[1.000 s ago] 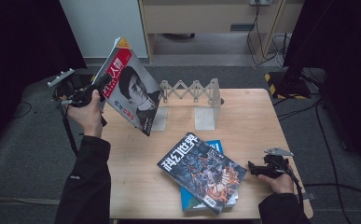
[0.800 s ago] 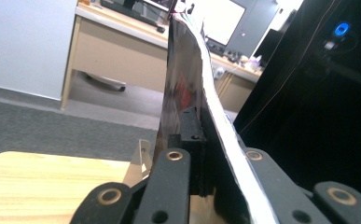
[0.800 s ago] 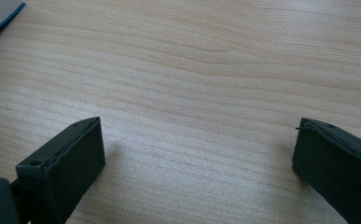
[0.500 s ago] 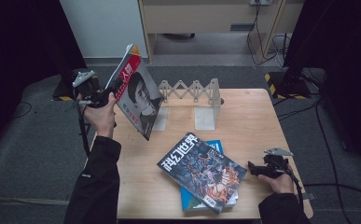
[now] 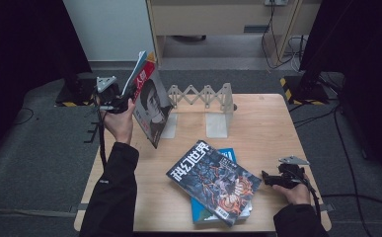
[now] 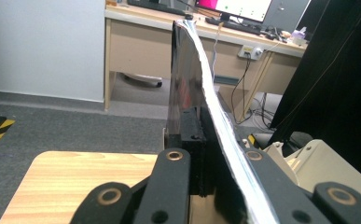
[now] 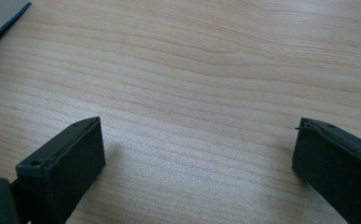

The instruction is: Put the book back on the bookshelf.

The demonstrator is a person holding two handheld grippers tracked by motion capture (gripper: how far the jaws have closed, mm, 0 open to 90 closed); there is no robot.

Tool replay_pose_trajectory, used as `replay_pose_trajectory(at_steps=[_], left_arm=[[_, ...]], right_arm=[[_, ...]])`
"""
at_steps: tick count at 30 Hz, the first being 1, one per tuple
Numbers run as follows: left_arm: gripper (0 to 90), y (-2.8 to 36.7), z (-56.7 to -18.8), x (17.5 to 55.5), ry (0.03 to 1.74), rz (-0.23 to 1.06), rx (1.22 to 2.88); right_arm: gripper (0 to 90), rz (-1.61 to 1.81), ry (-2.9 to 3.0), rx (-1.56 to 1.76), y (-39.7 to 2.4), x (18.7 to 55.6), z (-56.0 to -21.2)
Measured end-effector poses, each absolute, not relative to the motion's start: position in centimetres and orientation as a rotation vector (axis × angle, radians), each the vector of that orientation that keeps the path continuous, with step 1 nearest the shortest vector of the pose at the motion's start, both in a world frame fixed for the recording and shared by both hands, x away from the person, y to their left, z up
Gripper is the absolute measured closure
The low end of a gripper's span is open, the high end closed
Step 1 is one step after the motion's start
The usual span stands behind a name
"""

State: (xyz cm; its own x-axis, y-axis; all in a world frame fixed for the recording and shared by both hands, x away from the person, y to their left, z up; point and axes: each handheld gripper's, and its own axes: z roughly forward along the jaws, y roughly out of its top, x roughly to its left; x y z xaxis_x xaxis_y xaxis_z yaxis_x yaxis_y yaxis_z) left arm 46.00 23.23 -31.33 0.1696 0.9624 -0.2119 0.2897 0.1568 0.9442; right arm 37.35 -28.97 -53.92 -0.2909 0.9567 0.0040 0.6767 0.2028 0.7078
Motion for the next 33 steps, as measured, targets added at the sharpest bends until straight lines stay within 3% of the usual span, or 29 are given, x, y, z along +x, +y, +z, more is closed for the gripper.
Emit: replay_pose_trajectory(at_steps=[14,26,33], left_arm=[[86.0,21.8,-33.1,46.9,1.349,0.862,1.382],[85.5,22.8,-34.5,46.5,1.348,0.811,1.404],[84.3,23.5,-34.4,45.7,1.324,0.747,1.504]], right_arm=[[2.6,0.857,2.053,1.507,-28.9,37.3,-53.9],[2.6,0.858,2.051,1.509,-28.8,37.3,-53.9],[2.6,0.860,2.055,1.508,-28.7,37.3,-53.9]])
